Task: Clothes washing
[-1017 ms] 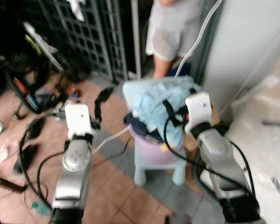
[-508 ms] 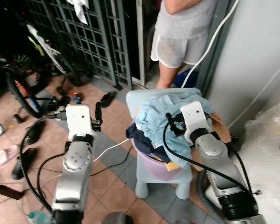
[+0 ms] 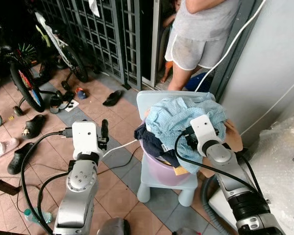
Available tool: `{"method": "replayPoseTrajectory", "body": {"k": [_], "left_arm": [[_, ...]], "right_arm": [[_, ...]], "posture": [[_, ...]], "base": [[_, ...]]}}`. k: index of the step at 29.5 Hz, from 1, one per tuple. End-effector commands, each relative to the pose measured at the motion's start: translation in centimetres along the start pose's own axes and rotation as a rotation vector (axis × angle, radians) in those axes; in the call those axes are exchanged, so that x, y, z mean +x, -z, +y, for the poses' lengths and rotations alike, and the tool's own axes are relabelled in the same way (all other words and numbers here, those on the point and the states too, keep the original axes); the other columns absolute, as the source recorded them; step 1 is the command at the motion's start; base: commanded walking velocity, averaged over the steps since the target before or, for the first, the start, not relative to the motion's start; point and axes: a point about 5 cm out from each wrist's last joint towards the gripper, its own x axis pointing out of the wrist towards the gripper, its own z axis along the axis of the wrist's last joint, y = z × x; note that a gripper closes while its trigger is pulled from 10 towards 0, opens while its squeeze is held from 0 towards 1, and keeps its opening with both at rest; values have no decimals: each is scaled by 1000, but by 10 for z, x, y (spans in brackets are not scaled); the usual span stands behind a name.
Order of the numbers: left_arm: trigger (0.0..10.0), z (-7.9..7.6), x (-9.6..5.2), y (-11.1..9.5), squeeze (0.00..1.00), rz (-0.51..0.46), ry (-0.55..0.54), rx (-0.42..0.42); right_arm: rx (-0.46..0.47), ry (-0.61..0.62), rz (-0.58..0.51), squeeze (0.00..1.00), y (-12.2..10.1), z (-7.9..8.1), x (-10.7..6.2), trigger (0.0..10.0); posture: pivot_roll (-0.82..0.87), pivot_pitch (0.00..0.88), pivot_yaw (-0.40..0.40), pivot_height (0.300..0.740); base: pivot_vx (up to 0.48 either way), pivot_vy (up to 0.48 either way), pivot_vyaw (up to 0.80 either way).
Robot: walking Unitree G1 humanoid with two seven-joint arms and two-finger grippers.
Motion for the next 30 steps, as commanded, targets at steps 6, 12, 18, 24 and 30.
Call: {"method": "replayPoseTrajectory", "body": {"k": [6,12,18,24,30], "left_arm": [[10000,1,2,-2,0,1,4,15],[10000,-7,12,-12,0,-39,50,4],[10000,-6,18,-14,0,-47,65,33],[10000,-5,20,-17,0,-59,55,49],[10000,-3,18,-11,0,-42,25,67]], "right_arm": [[34,-46,37,0,6,14,0,0],[119,-33,67,0,11,10,-5,0],[-14,-46,-40,0,-8,19,-5,0],[107,-44,-116,0,-18,28,-9,0],[147,-31,-390,0,-58,26,-22,0]], "posture": [[4,56,43,740],[-37,43,73,740],[-29,45,100,740],[-17,34,107,740],[-28,30,109,740]], "base": [[0,0,0],[0,0,0],[0,0,0],[0,0,0],[0,0,0]]}}
